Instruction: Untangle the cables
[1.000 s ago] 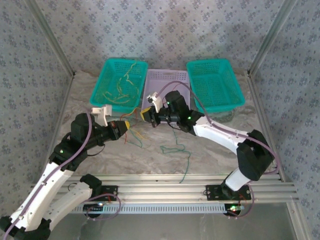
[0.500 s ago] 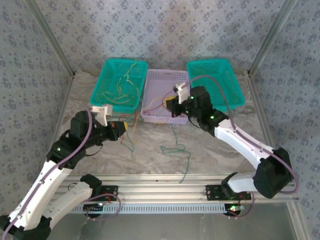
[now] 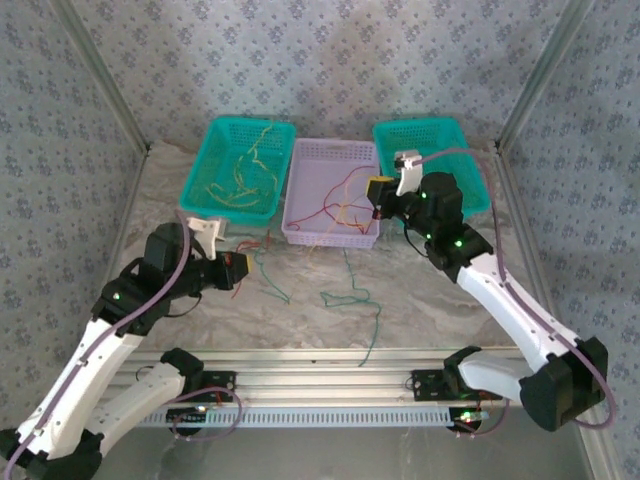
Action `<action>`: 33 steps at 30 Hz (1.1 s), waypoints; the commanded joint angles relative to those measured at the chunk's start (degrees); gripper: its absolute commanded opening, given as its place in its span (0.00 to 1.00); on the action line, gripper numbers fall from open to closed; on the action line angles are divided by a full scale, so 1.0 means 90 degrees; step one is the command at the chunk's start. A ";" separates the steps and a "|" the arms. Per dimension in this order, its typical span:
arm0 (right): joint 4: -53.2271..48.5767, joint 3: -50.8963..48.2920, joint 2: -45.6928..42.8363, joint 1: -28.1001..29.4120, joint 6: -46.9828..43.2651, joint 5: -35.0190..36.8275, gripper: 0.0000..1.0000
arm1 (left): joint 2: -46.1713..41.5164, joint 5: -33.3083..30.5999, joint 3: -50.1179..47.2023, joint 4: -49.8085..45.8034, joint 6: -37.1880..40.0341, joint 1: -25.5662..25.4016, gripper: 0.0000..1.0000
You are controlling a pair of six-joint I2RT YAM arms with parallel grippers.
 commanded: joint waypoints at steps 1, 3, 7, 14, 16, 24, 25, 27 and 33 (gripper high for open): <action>-0.0218 0.0455 -0.0540 -0.0050 0.0191 0.0720 0.00 | -0.0120 -0.0533 0.0453 -0.0520 0.0494 -0.0001 0.00; -0.0446 0.0586 -0.0795 -0.0115 0.0330 0.1491 0.00 | -0.0163 -0.0622 0.0486 -0.0623 0.0591 0.0024 0.00; -0.0623 0.0755 -0.1213 -0.0269 0.0622 0.2487 0.00 | -0.0156 -0.0726 0.0344 -0.0651 0.0634 0.0037 0.00; -0.0980 0.1884 -0.0467 -0.0245 0.0643 0.1159 0.00 | -0.0179 -0.0951 0.0154 -0.0501 0.0837 0.0040 0.00; -0.1079 0.2309 0.0021 -0.0146 0.0570 0.0665 0.00 | -0.0234 -0.0963 0.0036 -0.0382 0.0861 0.0040 0.00; -0.1690 0.4561 0.2445 0.0625 -0.0011 -0.0389 0.00 | -0.1082 -0.1170 -0.0534 0.0194 0.0837 0.0052 0.00; -0.1708 0.4824 0.2739 0.0690 -0.0060 -0.0415 0.00 | -0.1166 -0.1155 -0.0589 0.0222 0.0837 0.0049 0.00; -0.1786 0.5395 0.3347 0.0746 -0.0094 -0.0644 0.00 | -0.1257 -0.1098 -0.0655 0.0263 0.0813 0.0050 0.00; -0.2090 0.7398 0.5373 0.0808 0.0172 -0.1208 0.00 | -0.1483 -0.1101 -0.0714 0.0302 0.0818 0.0048 0.00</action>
